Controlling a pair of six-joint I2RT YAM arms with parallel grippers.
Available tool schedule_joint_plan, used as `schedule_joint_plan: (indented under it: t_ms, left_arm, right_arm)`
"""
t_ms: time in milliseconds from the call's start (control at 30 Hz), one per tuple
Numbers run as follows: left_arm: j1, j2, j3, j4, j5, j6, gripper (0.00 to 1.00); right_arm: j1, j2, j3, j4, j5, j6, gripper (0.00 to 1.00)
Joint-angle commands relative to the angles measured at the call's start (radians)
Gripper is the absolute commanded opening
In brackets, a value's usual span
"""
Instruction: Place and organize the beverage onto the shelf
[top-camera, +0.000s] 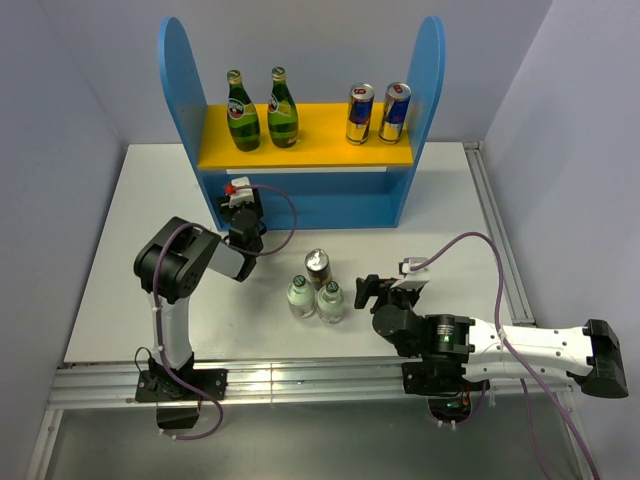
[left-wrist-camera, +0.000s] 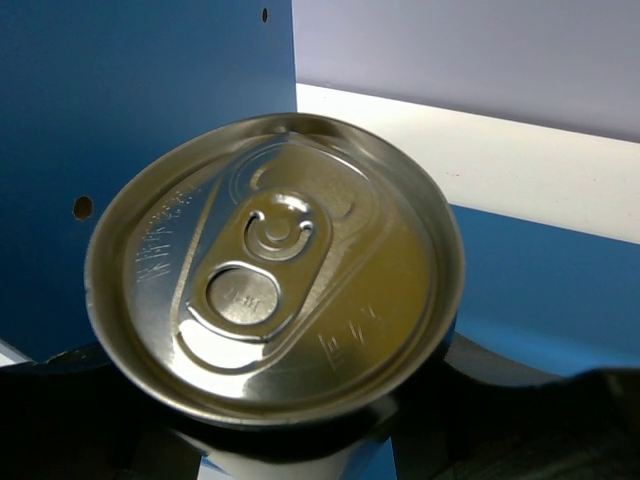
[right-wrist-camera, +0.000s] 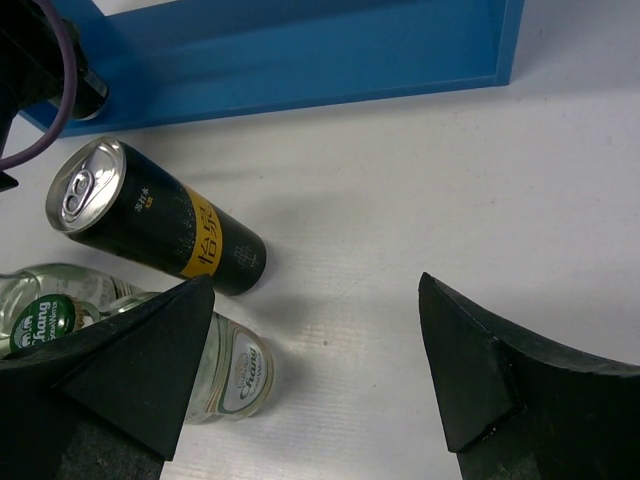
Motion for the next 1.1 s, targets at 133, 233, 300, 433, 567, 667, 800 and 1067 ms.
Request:
schedule_joint_plan:
  t_ms: [133,233,300,433,567,667,800,1067]
  left_arm:
    - [-0.025,-0.062,0.040,0.358,-0.022,0.006,0.66]
    - [-0.028,-0.057,0.042,0.361,-0.025,0.010,0.67]
    - [-0.030,-0.056,0.040,0.364,-0.018,0.011,0.70]
    - [-0.036,-0.042,0.050,0.370,-0.018,0.017,0.72]
    - [-0.045,-0.057,0.040,0.384,-0.034,0.039,0.74]
    - [-0.061,-0.106,0.028,0.340,-0.051,0.039,0.84]
    - [-0.071,-0.227,-0.004,0.212,-0.026,0.007,0.99]
    - [-0.085,-0.525,-0.066,-0.143,-0.031,-0.085,0.99]
  right_arm:
    - [0.004,-0.012,-0.007,0.033,0.039,-0.001,0.89]
    - [0.004,-0.015,-0.010,0.039,0.036,-0.004,0.89]
    - [0.004,-0.014,-0.010,0.040,0.036,-0.009,0.89]
    - [0.004,-0.011,-0.010,0.045,0.033,-0.010,0.89]
    - [0.004,-0.005,-0.010,0.051,0.030,-0.018,0.89]
    - [0.004,-0.001,-0.010,0.054,0.030,-0.021,0.89]
    - [0.004,-0.003,-0.010,0.055,0.030,-0.021,0.89]
    - [0.005,0.009,-0.006,0.052,0.028,-0.019,0.89]
